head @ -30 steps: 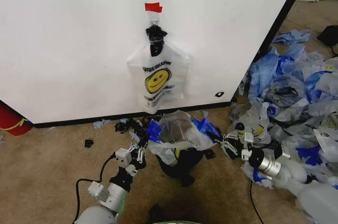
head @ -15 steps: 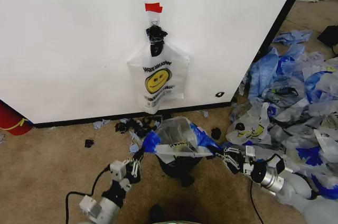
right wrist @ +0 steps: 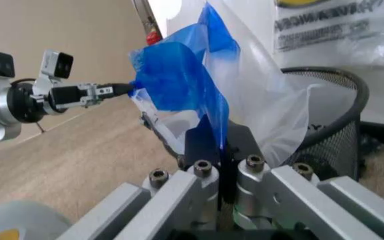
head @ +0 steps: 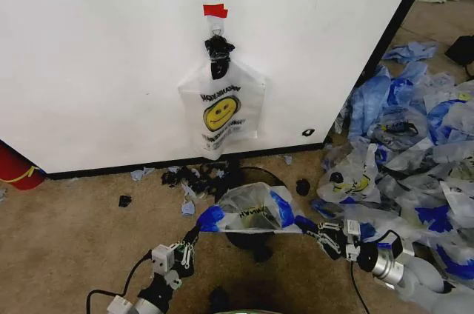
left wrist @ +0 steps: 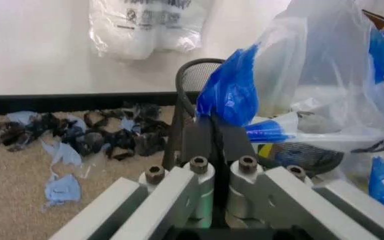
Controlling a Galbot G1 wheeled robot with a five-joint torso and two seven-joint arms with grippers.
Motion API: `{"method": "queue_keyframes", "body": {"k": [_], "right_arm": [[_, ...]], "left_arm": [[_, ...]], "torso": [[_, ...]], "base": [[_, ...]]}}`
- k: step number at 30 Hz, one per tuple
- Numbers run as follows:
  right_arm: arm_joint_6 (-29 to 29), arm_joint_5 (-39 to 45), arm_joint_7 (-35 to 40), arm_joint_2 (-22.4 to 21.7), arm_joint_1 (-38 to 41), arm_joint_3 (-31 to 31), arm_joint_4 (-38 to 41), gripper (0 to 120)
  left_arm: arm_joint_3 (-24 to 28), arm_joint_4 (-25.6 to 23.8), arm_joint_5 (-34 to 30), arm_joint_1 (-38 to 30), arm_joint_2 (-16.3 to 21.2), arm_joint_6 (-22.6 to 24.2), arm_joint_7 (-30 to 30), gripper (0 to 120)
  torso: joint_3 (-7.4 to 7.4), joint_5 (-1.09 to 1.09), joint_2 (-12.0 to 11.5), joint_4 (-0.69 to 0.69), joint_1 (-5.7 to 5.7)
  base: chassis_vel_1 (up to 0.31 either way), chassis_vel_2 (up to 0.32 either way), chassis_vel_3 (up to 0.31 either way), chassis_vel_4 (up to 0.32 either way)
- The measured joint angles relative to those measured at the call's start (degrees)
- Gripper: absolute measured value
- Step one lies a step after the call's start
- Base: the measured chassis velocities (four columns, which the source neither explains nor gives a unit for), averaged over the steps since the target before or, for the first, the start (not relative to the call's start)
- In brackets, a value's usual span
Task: Pick up the garbage bag from the wall and place it over the trash bin.
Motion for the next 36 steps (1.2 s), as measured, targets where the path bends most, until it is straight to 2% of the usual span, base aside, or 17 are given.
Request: {"method": "queue_keyframes", "body": {"k": [16,24,36], "right_arm": [[0.5,-0.2,-0.4,0.2,-2.2,1.8,-2.0,0],[0.6,-0.2,0.3,1.0,-0.3,0.7,-4.0,0],[1.2,-0.1,1.5,2.4,2.5,-1.1,-8.1,0]], "left_arm": [[3.7,3.2,1.8,0.1,-1.9,-1.5,2.8,0],[4.6,5.5,0.9,-2.9,-1.6,-1.4,2.6,0],[6.3,8.7,2.3,-4.0,-2.5,-2.2,2.6,0]], "torso": [[0.0,0.0,0.0,0.0,0.0],[0.0,-0.01,0.0,0.0,0.0],[0.0,-0.01,0.0,0.0,0.0]], "base": [[0.0,0.0,0.0,0.0],[0.0,0.0,0.0,0.0],[0.0,0.0,0.0,0.0]]}}
